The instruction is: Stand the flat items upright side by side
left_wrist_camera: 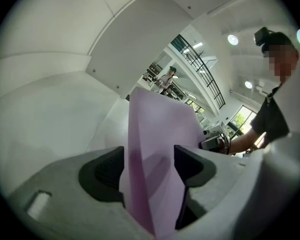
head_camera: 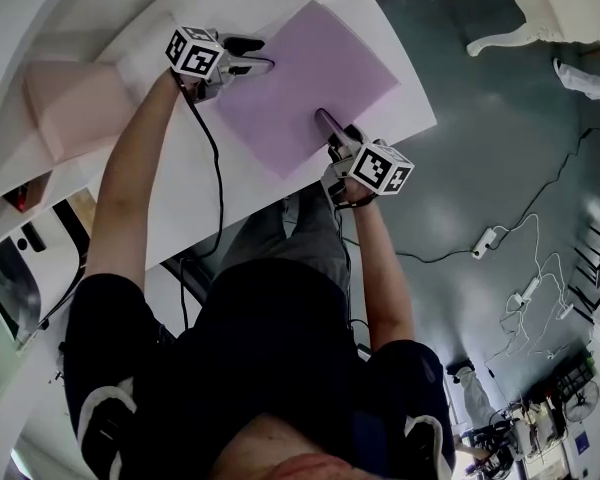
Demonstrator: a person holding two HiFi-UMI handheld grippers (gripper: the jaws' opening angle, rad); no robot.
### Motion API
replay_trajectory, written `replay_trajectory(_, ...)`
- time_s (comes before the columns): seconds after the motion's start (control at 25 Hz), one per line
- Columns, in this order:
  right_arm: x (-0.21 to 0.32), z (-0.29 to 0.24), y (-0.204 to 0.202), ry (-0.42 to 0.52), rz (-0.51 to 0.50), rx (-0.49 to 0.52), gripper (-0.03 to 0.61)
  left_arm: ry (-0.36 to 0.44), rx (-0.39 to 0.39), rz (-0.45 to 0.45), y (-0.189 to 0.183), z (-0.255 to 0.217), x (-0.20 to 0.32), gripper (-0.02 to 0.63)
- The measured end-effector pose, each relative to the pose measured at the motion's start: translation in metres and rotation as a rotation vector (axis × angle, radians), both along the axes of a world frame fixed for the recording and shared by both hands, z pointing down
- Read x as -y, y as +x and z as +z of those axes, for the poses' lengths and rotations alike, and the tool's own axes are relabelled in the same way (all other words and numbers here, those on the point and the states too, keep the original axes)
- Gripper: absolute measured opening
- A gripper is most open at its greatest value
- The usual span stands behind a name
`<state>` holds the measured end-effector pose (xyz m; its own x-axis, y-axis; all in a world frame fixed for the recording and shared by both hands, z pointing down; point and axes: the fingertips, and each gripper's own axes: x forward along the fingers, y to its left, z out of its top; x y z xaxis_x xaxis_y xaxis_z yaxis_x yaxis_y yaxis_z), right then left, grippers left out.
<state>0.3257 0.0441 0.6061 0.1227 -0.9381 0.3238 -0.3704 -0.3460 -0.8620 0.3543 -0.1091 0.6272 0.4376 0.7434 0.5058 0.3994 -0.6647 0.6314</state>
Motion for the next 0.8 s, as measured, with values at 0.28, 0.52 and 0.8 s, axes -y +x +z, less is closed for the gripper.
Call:
replay_trajectory(0.28,0.001,-0.021,0.005,-0.026,-0.03,-0.101,0.137,0.034,-0.105,-0.073,0.006,-0.026,0.007,0.327)
replay_trajectory(0.52,-0.004,-0.033,0.009,-0.049,-0.041,-0.159,0.137,0.08,-0.201,-0.117,0.003,-0.055,0.009,0.327)
replay_trajectory(0.8,-0.007,-0.052,0.015,-0.081,-0.052,-0.262,0.137,0.188,-0.347,-0.189,-0.004,-0.093,0.012,0.281)
